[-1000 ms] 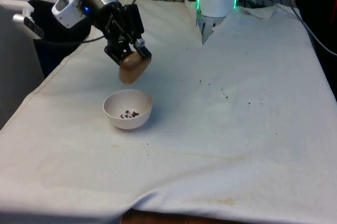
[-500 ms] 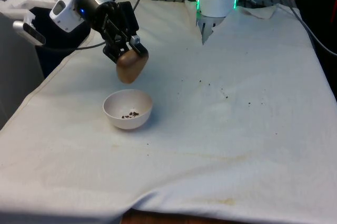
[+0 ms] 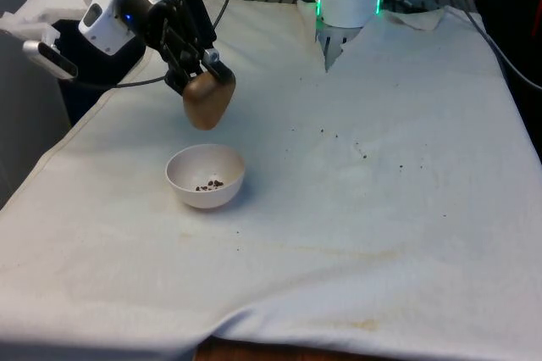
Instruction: Pour the coffee beans from the cup into the bowl.
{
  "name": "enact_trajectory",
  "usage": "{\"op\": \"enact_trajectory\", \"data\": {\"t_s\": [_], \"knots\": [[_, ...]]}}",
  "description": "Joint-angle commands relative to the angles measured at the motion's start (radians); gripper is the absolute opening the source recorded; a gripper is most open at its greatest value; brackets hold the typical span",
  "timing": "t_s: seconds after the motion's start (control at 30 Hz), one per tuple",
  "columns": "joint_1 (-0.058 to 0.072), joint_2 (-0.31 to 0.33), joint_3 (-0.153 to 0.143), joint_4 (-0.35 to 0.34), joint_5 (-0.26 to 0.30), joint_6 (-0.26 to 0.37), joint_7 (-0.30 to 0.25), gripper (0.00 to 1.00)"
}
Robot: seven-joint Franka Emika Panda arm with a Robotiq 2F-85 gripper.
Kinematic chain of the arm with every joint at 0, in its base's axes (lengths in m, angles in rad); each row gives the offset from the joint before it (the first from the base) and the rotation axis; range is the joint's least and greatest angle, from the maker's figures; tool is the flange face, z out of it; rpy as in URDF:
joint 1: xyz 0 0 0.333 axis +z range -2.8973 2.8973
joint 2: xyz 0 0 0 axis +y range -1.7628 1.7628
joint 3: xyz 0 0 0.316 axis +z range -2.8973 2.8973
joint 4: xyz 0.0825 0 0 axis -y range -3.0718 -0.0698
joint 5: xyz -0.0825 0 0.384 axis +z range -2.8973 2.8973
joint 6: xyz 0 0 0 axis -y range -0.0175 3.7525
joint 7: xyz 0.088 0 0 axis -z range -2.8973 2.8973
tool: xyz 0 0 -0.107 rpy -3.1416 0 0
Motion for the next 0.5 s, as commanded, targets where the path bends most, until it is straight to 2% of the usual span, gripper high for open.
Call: {"op": "enact_trajectory", "data": {"t_s": [0.0,0.03,0.07,0.33,0.37,0.4,0.47], "knots": [[-0.005,-0.002,0.001,-0.006,0.01,-0.009,0.002,0.03],[-0.001,0.0,-0.003,-0.003,0.005,-0.006,-0.001,0.03],[-0.005,-0.003,-0.001,-0.009,0.015,-0.013,0.001,0.03],[-0.005,0.0,-0.015,-0.026,0.06,-0.055,-0.001,0.03],[-0.001,0.0,-0.019,-0.026,0.056,-0.053,-0.005,0.03],[-0.006,0.001,-0.015,-0.026,0.064,-0.058,0.0,0.03],[-0.006,0.003,-0.017,-0.027,0.072,-0.063,0.002,0.03]]}}
